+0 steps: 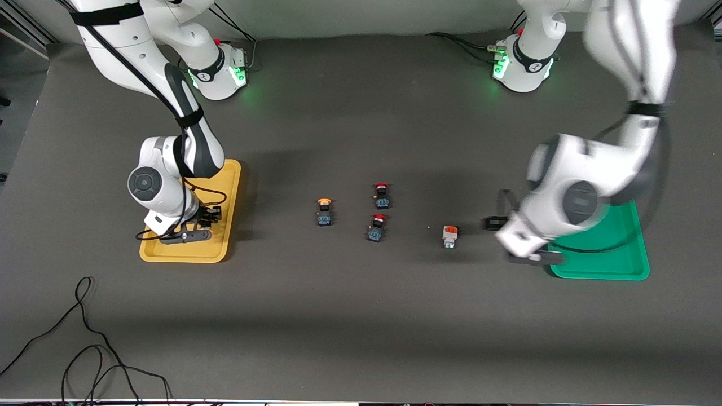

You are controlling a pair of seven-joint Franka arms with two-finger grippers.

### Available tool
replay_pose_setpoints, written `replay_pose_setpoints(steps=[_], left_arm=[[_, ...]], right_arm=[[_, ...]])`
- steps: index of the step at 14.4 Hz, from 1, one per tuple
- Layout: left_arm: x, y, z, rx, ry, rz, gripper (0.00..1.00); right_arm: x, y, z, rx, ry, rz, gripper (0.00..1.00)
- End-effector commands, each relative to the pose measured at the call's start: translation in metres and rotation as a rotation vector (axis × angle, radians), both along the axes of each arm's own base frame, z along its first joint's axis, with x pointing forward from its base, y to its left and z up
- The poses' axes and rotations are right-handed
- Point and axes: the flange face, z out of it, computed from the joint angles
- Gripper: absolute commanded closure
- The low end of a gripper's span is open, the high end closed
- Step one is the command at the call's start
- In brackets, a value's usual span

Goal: Place green and yellow buttons in trays
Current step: 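Open both grippers to release the buttons, then move the left gripper to the orange-based button, then grasp the orange-based button with the left gripper while the right gripper grasps another yellow button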

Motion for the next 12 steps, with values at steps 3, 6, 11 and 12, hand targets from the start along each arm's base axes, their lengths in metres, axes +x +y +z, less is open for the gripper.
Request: replay_pose_setpoints(steps=[3,6,11,12], left_arm=[[-0.017,-0.059,0.002,-0.007,-0.061,-0.039,0.00],[-0.016,-0.061,-0.028,-0.016,-0.063,-0.055,0.00],[-0.026,-0.066,-0.113,-0.015,-0.071,-0.080,0.00],[-0.027,-0.067,-0.120,-0.017,-0.071,-0.076,0.00]], right_arm=[[0.007,0.013,0.076,0.072,0.053,-0.049,0.00],[0.028,0.028,0.148,0.097,0.106,-0.106,0.00],[0.046,0.115,0.187,0.243,0.122,-0.292,0.00],[0.047,0.146,0.182,0.228,0.122,-0.284,0.00]])
